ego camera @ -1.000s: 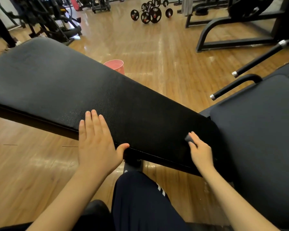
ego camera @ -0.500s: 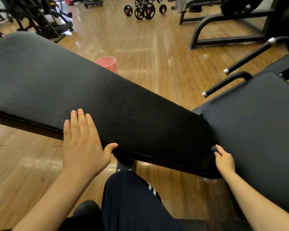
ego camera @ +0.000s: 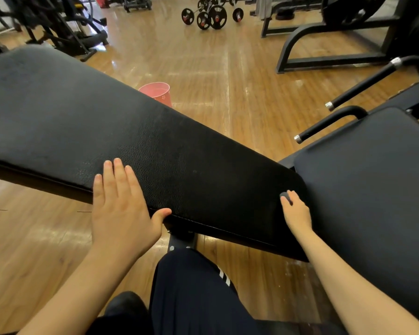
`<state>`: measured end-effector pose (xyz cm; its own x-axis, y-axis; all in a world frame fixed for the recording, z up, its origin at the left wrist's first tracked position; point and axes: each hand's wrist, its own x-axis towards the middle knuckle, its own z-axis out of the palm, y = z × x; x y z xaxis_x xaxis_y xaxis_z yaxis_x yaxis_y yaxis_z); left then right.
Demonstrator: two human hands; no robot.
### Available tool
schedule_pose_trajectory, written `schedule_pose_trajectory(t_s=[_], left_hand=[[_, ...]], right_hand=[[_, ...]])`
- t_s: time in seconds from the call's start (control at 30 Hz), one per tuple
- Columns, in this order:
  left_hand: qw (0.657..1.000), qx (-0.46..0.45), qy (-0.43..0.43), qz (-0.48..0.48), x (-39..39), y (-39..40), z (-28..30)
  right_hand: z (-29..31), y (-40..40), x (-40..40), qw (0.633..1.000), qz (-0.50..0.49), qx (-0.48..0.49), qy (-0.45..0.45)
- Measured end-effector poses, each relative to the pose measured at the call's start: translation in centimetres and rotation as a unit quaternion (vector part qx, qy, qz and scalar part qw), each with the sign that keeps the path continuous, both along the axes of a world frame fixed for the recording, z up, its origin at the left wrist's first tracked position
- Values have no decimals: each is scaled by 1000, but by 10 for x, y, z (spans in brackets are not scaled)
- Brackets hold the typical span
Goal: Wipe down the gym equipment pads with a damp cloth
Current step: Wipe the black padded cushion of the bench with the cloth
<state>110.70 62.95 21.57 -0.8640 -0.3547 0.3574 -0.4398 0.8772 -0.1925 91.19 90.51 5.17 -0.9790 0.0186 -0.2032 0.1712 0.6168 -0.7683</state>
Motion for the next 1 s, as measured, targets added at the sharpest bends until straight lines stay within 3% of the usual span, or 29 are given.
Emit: schedule_pose_trajectory(t_s=[0.17, 0.3, 0.47, 0.67, 0.83, 0.9, 1.0], left_hand=[[1000, 1, 1, -8, 2, 0, 1], [1000, -2, -5, -7, 1, -1, 0], [1000, 4, -4, 2, 0, 2, -1], [1000, 6, -15, 11, 1, 4, 0], [1000, 3, -25, 10, 2, 4, 2], [1000, -3, -27, 11, 3, 4, 3], [1000, -14, -24, 11, 3, 4, 4]], right_hand=[[-13, 27, 10, 998, 43, 32, 35], [-14, 39, 1, 997, -32, 72, -26], [16, -13, -15, 984, -108, 111, -86], [83, -119, 18, 996, 44, 26, 68], [107, -146, 50, 977, 169, -55, 114], [95, -123, 49, 980, 155, -71, 100], [77, -91, 44, 995, 45, -62, 61]])
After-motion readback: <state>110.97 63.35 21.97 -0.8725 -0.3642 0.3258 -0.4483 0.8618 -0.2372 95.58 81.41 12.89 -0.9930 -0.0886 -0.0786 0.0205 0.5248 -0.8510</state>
